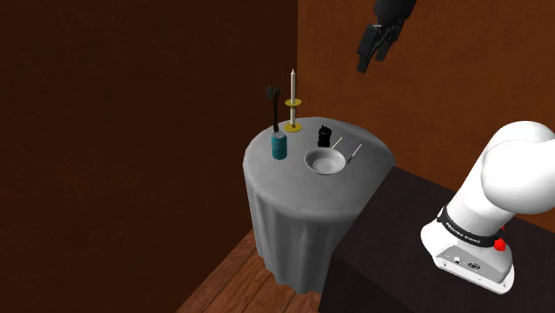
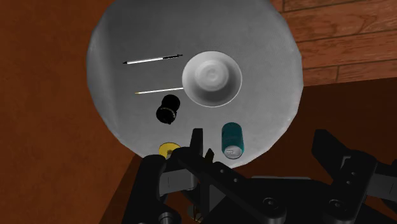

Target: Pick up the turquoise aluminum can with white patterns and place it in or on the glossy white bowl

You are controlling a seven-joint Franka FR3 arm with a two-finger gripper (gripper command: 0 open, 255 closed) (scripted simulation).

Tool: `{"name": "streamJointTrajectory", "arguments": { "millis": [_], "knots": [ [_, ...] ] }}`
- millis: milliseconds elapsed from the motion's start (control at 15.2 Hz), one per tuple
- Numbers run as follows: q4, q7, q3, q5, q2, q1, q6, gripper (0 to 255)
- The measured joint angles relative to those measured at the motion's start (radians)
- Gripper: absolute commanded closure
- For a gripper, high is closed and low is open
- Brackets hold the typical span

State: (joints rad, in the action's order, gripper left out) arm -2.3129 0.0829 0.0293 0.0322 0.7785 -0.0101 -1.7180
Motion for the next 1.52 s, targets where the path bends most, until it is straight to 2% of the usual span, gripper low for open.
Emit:
{"name": "streamJointTrajectory", "arguments": {
  "millis": [264,792,1188,1518],
  "knots": [
    [-0.01,0.0,-0.002,0.0,-0.053,0.002,-0.055,0],
    [0.0,0.005,-0.006,0.0,-0.31,0.007,-0.274,0],
    [0.069,0.005,-0.01,-0.001,-0.535,0.011,-0.408,0],
    [0.159,0.001,-0.014,-0.002,-0.718,0.015,-0.485,0]
  ]
}}
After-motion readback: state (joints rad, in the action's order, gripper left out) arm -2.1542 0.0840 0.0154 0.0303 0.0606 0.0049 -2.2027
